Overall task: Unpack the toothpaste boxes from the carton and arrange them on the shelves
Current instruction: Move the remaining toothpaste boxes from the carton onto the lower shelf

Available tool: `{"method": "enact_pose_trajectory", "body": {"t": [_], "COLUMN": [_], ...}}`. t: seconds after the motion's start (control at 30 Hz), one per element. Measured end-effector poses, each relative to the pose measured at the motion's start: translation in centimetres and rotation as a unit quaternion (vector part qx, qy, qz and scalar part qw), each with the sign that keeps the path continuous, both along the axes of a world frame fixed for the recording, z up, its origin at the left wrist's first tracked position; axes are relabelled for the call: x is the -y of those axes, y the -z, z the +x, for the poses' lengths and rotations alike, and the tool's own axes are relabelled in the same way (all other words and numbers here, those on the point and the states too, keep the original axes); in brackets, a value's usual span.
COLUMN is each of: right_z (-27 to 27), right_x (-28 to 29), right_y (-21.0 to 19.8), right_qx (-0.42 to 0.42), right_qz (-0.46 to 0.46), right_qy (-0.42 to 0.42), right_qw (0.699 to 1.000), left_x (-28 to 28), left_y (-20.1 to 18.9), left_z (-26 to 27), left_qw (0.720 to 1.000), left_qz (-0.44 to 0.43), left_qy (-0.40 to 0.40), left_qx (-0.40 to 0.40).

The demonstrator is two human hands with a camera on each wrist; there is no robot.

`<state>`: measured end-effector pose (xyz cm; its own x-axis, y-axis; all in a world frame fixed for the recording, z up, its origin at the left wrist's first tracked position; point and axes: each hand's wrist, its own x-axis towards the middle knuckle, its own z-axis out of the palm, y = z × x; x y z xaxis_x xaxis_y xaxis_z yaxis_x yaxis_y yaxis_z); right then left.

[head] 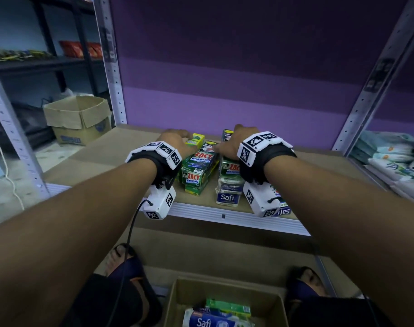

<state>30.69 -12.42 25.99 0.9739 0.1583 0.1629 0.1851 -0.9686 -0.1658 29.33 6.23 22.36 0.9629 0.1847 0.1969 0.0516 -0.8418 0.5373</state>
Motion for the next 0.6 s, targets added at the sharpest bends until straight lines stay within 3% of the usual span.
{"method": "enact_pose_trajectory", "body": {"t": [0.27,0.47,0.6], "right_z": [-0.4,-5.5,-8.4], "right_x": [1.0,3.5,5.3], "right_y": [-0.9,-3.8,-4.9], "right_qx": [-0.04,-0.019,-0.02], "right_qz": [-0.04,-0.061,-0.028], "right_qy": [0.014,-0.033,-0.055], "right_qw": [0.998,0.997,0.998], "left_x": [0.3,0.9,1.8], "left_y": [-1.3,-3.6,-5.2], "left_z": [-1.8,-4.5,-6.8], "left_qw": [0.994,0.991,0.99], "left_qz": [0.111,0.112,0.1], "left_qy": [0.009,0.063,0.099], "left_qx": [-0.002,0.032,0.024]}}
